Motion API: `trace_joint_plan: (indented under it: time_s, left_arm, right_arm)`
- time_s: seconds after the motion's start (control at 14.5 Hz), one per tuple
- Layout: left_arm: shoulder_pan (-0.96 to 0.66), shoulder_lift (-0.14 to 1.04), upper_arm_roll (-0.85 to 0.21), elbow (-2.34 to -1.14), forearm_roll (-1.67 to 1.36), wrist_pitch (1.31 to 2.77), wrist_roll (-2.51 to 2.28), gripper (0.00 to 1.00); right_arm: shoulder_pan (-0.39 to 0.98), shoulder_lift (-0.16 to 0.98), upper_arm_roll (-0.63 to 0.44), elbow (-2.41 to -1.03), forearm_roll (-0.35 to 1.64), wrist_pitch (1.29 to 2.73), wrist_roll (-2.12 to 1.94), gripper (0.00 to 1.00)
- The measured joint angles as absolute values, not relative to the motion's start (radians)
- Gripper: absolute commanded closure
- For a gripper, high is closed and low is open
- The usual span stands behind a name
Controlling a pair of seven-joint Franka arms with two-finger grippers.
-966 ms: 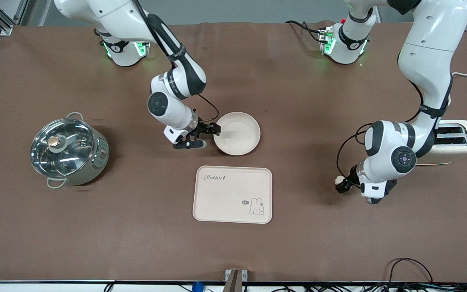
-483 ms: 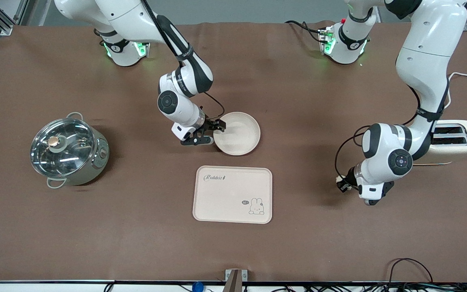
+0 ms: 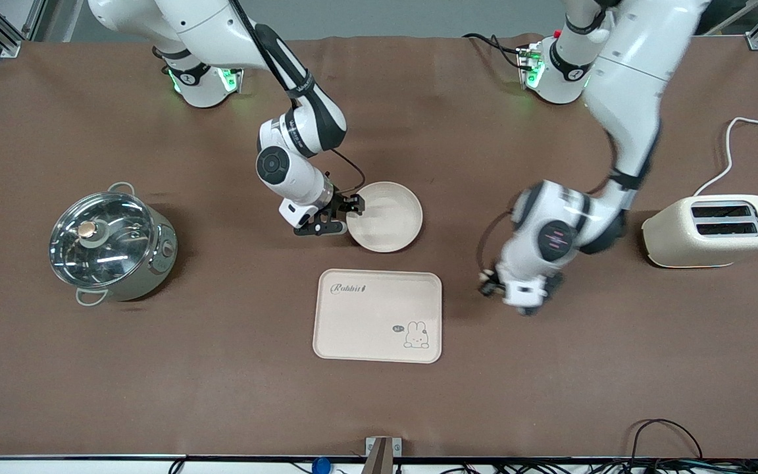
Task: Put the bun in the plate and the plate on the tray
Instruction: 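Carry the bun with the left gripper over the white plate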
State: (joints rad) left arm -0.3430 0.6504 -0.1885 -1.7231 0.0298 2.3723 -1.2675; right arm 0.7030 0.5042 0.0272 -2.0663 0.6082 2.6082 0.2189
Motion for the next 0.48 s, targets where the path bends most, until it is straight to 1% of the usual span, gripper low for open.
trace_joint_plan:
  time_s: [0.21, 0.34, 0.41, 0.48]
  left_arm:
    - [-0.544, 0.649, -0.184, -1.677, 0.031, 2.370, -1.445, 0.73]
    - [-0.603, 0.649, -0.182, -1.666, 0.031, 2.364, -1.481, 0.73]
    - [-0.619, 0.651, -0.182, -1.667, 0.031, 2.359, -1.490, 0.72]
    - [-0.631, 0.657, -0.181, -1.667, 0.031, 2.358, -1.495, 0.68]
  right_arm:
    - [0.703, 0.504, 0.027, -2.066, 0.608, 2.608, 0.219, 0.71]
    - [0.703, 0.504, 0.027, -2.066, 0.608, 2.609, 0.219, 0.82]
    - [0.703, 0.504, 0.027, -2.066, 0.608, 2.609, 0.219, 0.90]
    - [0.703, 0.504, 0.026, -2.066, 0.608, 2.609, 0.219, 0.98]
